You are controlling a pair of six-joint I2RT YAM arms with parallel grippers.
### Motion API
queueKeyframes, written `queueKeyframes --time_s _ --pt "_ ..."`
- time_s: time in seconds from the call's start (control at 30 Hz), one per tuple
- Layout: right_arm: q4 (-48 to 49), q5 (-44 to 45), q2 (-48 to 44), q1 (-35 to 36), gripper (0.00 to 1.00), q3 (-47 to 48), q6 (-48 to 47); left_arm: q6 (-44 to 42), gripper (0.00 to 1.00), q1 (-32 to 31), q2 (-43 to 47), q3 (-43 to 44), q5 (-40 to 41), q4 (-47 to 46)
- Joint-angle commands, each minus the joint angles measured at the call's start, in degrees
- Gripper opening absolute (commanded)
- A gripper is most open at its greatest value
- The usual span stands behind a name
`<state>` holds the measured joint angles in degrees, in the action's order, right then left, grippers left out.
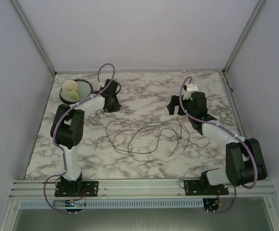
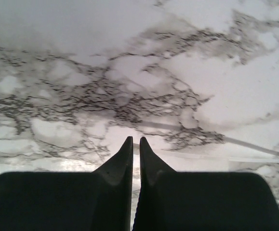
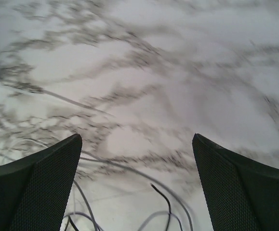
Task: Zip-tie the wires
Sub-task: Pick up the ribbon at the center of the board.
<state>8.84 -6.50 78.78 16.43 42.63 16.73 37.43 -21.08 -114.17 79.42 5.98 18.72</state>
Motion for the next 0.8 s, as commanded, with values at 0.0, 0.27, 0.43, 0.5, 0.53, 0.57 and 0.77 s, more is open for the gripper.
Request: queueKeyframes --time_s 0.0,0.27,0.43,0.5,0.53,0.57,0.77 --pt "21.4 -15.4 2.7 1.5 0.98 -1.8 -6.6 -3.1 0.00 -1.1 1.7 2.6 -3.7 0.8" --pt "25.3 -36.5 19.2 5.1 0.99 10.7 -11.2 -4.4 0.00 -2.3 1.3 3.4 -6.2 0.8" --pt "20.6 -41.6 27.2 8.7 0.99 18.7 -13.6 -5.1 0.00 -2.7 0.9 4.0 -7.0 0.7" --pt "16.6 -42.9 30.1 9.9 0.99 22.2 -14.8 -5.3 0.00 -2.8 0.8 4.3 -7.2 0.7" --pt "14.8 -43.4 31.5 10.4 0.99 23.9 -15.1 -5.3 0.00 -2.9 0.8 4.5 -7.3 0.8" --pt "13.5 -44.0 32.6 10.8 0.99 25.2 -15.1 -5.3 0.00 -3.0 0.7 4.7 -7.3 0.7" --pt "9.1 -44.4 37.0 12.5 0.97 28.5 -15.0 -5.5 0.00 -3.2 0.7 5.2 -7.6 0.7"
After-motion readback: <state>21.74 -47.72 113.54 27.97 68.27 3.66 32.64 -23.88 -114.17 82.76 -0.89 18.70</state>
